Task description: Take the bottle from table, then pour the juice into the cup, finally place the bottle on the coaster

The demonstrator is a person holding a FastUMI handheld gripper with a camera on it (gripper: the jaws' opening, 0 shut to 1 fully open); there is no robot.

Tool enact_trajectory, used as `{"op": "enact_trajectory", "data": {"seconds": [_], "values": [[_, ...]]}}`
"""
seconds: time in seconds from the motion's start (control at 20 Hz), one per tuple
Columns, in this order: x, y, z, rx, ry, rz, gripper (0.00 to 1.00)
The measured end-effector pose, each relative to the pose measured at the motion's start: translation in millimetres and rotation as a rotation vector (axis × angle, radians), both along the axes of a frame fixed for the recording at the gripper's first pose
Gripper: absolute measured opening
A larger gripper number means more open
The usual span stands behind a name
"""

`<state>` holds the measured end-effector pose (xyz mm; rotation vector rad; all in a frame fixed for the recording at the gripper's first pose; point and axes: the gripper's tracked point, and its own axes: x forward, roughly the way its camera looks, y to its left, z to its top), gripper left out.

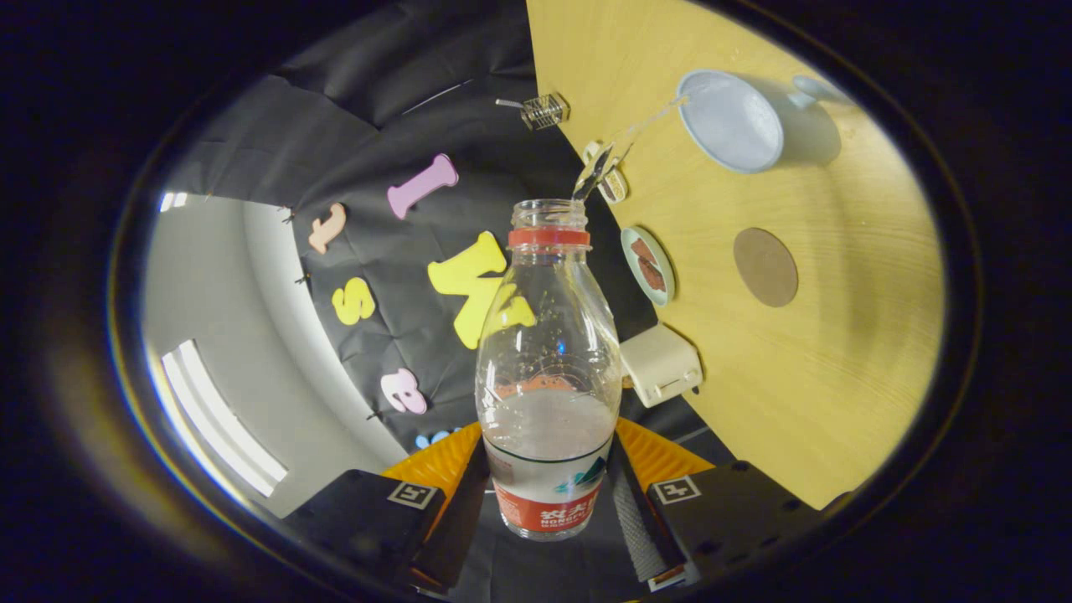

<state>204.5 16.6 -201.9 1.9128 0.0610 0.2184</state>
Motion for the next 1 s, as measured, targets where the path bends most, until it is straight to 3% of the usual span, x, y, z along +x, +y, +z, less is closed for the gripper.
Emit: {"op": "enact_trajectory", "data": {"seconds": [0.55,1.0], "values": [[1,-7,27,0.223,-0.041,-0.027,0.78],[1,-13,32,0.221,-0.061,-0.021,0.78]]}}
